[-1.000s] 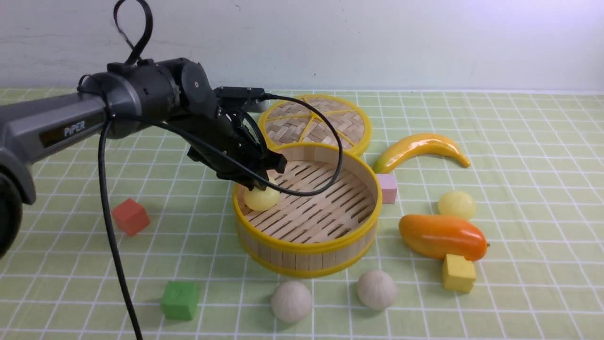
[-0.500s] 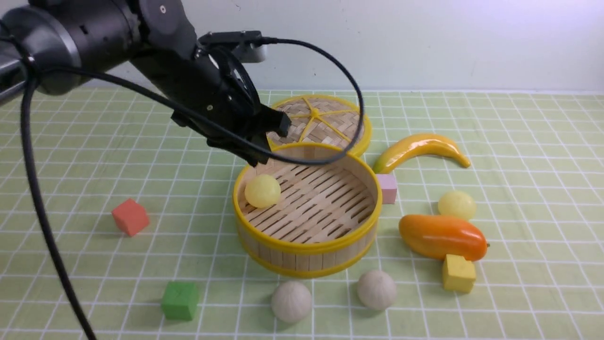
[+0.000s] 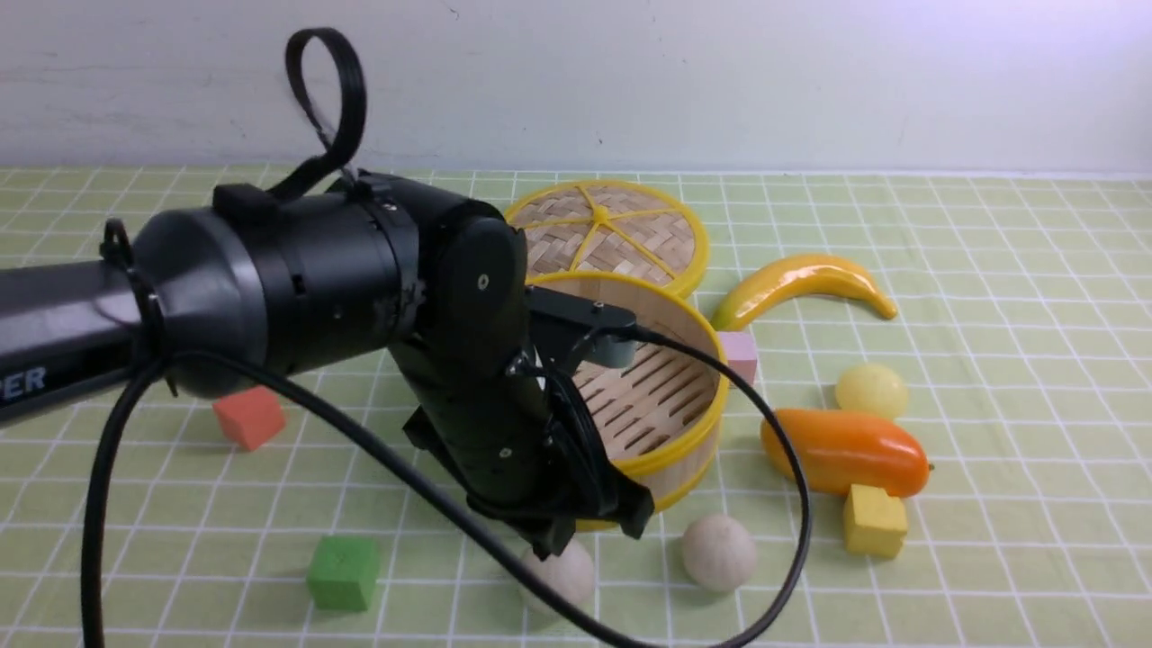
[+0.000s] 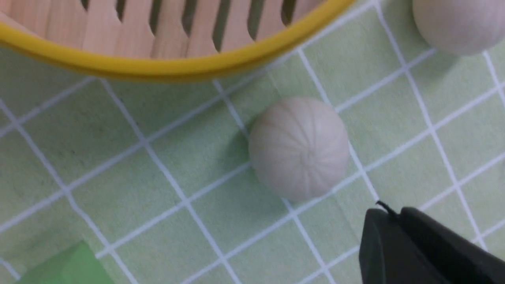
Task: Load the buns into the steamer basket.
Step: Use the left arm to grab a steamed stuffed bun, then use the left arm to put the steamed stuffed bun into the steamer
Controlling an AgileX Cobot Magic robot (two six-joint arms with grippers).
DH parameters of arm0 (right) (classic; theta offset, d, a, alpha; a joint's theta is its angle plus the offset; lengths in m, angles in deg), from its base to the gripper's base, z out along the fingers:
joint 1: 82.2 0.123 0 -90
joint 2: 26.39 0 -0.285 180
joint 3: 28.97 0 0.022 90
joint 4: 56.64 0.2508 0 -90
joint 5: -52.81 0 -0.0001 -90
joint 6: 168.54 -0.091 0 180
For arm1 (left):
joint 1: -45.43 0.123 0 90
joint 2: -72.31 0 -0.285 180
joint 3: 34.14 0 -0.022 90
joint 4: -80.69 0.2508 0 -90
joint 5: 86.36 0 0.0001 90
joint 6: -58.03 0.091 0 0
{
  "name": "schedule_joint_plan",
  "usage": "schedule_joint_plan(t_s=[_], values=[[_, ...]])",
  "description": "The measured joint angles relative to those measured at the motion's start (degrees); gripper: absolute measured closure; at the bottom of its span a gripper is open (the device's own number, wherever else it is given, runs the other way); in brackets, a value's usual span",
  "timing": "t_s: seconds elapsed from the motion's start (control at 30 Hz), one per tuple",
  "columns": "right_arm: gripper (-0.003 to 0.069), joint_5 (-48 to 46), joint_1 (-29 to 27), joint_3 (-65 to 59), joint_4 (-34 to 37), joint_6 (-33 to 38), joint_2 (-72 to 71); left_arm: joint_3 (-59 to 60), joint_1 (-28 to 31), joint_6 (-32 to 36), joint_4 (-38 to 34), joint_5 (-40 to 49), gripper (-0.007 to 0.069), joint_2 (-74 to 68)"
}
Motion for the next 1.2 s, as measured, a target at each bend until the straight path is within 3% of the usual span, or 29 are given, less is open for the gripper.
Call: schedule_joint_plan(t_s=[0.3, 0.57, 0.73, 0.9, 1.2], values=[[0.0419, 0.0, 0.0, 0.0, 0.0, 0.0, 0.0, 0.0, 0.3, -0.3, 1.0, -4.4, 0.0384, -5.5], [0.0419, 0.0, 0.0, 0.0, 0.0, 0.0, 0.0, 0.0, 0.3, -0.4, 3.3, -7.3, 0.0361, -8.1], [0.0419, 0.0, 0.0, 0.0, 0.0, 0.0, 0.0, 0.0, 0.3, -0.4, 3.7, -7.9, 0.0421, -9.4], [0.0419, 0.0, 0.0, 0.0, 0.0, 0.0, 0.0, 0.0, 0.3, -0.4, 3.6, -5.1, 0.0624, -8.6], [0.0419, 0.0, 0.0, 0.0, 0.0, 0.0, 0.0, -1.7, 0.3, 0.5, 3.6, -2.5, 0.0637, 1.5]])
